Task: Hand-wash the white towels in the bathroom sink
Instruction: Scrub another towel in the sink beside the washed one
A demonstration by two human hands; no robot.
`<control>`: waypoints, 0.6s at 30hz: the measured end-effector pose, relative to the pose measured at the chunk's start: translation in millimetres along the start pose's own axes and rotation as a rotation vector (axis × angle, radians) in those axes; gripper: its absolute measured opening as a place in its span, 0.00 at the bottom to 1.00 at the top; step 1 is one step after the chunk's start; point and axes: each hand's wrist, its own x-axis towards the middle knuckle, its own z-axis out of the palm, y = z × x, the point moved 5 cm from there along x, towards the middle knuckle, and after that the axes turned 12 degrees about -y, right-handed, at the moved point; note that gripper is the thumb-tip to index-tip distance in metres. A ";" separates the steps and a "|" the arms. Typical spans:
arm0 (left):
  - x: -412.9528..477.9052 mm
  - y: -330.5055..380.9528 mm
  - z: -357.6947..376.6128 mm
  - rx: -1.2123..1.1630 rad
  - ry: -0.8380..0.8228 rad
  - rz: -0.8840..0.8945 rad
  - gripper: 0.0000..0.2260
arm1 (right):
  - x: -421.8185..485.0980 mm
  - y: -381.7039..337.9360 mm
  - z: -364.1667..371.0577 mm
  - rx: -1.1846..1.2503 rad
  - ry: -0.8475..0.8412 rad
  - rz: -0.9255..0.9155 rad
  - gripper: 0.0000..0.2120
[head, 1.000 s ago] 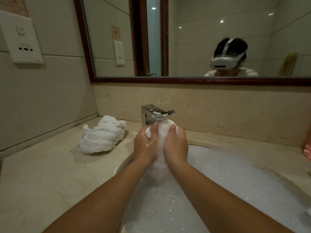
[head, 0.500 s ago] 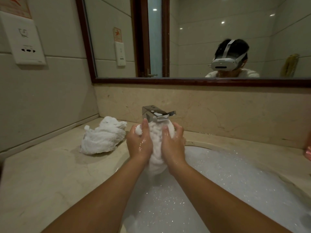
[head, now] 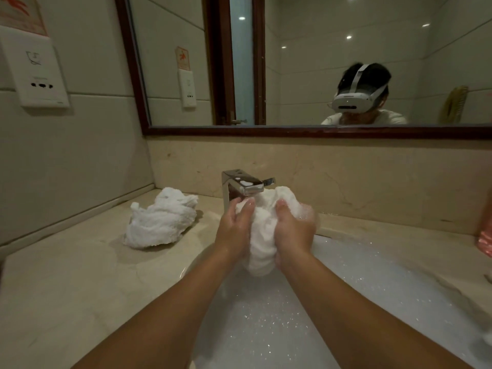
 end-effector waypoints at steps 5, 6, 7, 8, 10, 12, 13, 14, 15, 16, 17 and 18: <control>3.8 1.4 7.9 0.185 -0.022 -0.089 0.46 | 3.1 -2.2 7.7 -0.019 -0.004 -0.064 0.14; 5.9 -1.1 6.5 0.207 -0.025 -0.064 0.50 | 5.4 -2.4 7.3 0.000 0.001 -0.069 0.13; 6.3 -2.7 5.1 0.215 -0.030 -0.030 0.49 | 7.1 -3.8 7.1 0.008 0.000 -0.081 0.12; 5.6 -2.3 5.0 0.220 -0.043 -0.003 0.45 | 8.4 -5.4 7.6 0.009 -0.004 -0.093 0.13; 1.7 1.7 7.4 0.225 -0.031 0.009 0.39 | 8.2 -7.4 8.7 -0.003 -0.014 -0.102 0.14; -3.0 5.3 7.4 0.208 0.046 -0.023 0.38 | 6.1 -4.4 10.0 -0.026 -0.050 -0.078 0.14; -4.9 6.7 6.6 0.201 0.092 -0.050 0.38 | 4.2 -1.8 11.1 -0.049 -0.078 -0.057 0.15; -5.5 6.9 4.9 0.186 0.136 -0.071 0.37 | 2.3 1.4 12.8 -0.077 -0.105 -0.033 0.16; -6.8 6.7 1.9 0.151 0.180 -0.088 0.32 | -0.2 4.4 14.9 -0.100 -0.128 -0.006 0.16; -6.5 3.6 -1.8 0.113 0.217 -0.119 0.28 | -3.1 6.9 16.8 -0.110 -0.144 0.021 0.17; -6.7 1.1 -4.5 0.068 0.233 -0.151 0.25 | -5.6 9.2 18.4 -0.110 -0.154 0.043 0.19; -4.5 -4.4 -6.9 0.031 0.228 -0.182 0.26 | -7.1 10.8 19.7 -0.102 -0.162 0.061 0.20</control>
